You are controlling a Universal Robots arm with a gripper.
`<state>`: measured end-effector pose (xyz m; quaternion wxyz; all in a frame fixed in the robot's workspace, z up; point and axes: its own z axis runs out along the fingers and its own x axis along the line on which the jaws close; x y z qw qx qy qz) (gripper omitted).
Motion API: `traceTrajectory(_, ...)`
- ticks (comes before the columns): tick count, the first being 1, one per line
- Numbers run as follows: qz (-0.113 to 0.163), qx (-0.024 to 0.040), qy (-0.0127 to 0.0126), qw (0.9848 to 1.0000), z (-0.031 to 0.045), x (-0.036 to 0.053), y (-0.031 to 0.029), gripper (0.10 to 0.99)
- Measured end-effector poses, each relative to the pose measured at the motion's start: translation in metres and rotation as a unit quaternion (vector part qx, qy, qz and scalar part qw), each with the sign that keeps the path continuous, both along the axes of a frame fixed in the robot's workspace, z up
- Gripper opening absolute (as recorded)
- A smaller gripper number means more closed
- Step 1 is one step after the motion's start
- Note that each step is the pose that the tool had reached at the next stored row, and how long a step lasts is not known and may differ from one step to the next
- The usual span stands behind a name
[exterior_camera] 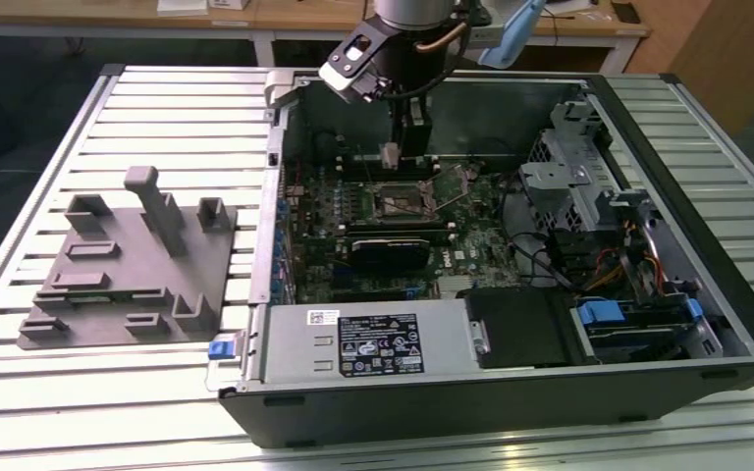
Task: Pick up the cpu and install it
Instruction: 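Place the cpu into insertion slot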
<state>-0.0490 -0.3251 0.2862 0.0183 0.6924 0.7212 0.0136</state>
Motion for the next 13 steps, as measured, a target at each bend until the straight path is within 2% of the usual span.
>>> traceTrajectory(13, 0.0, -0.0019, 0.0, 1.0, -0.0143, 0.0025, 0.0002, 0.541)
